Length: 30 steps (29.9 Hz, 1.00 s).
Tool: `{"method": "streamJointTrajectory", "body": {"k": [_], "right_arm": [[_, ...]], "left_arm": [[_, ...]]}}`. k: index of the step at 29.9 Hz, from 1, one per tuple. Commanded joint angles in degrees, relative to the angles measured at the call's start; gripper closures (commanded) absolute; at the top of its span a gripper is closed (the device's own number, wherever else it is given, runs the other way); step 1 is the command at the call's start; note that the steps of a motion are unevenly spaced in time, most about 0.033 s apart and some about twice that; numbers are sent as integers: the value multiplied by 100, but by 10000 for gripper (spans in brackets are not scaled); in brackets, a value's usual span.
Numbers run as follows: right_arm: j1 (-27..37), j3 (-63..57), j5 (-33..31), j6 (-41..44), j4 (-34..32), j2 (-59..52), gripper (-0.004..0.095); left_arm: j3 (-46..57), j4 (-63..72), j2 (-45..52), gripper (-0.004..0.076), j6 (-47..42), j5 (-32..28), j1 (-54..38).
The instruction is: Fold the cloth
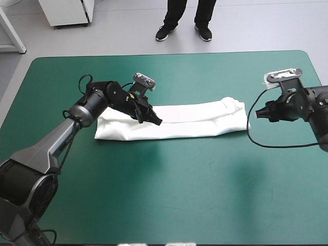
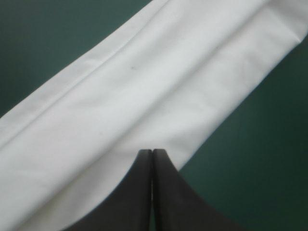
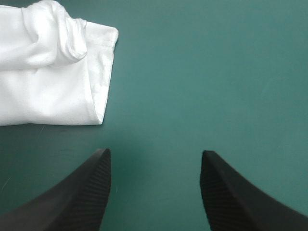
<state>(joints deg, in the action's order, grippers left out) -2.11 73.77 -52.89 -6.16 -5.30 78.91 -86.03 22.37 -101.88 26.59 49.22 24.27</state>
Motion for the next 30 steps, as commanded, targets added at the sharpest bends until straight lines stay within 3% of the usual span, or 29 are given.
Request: {"method": "streamJointTrajectory", "body": {"k": [1, 4, 10, 19, 30], "right_arm": [[55, 128, 322, 133, -114, -219, 385], [68, 128, 322, 203, -212, -183, 404], [281, 140, 399, 375, -185, 160, 432], [304, 655, 311, -316, 1261, 1332, 434], [345, 1305, -15, -1113, 2639, 2250, 434]], "left_arm": [[-190, 349, 23, 731, 150, -558, 91], [-219, 441, -218, 731, 189, -781, 192], [-908, 454, -878, 733, 254, -557, 403], [-1572, 328, -1795, 733, -84, -160, 467], [-1595, 219, -1930, 733, -96, 195, 467]]}}
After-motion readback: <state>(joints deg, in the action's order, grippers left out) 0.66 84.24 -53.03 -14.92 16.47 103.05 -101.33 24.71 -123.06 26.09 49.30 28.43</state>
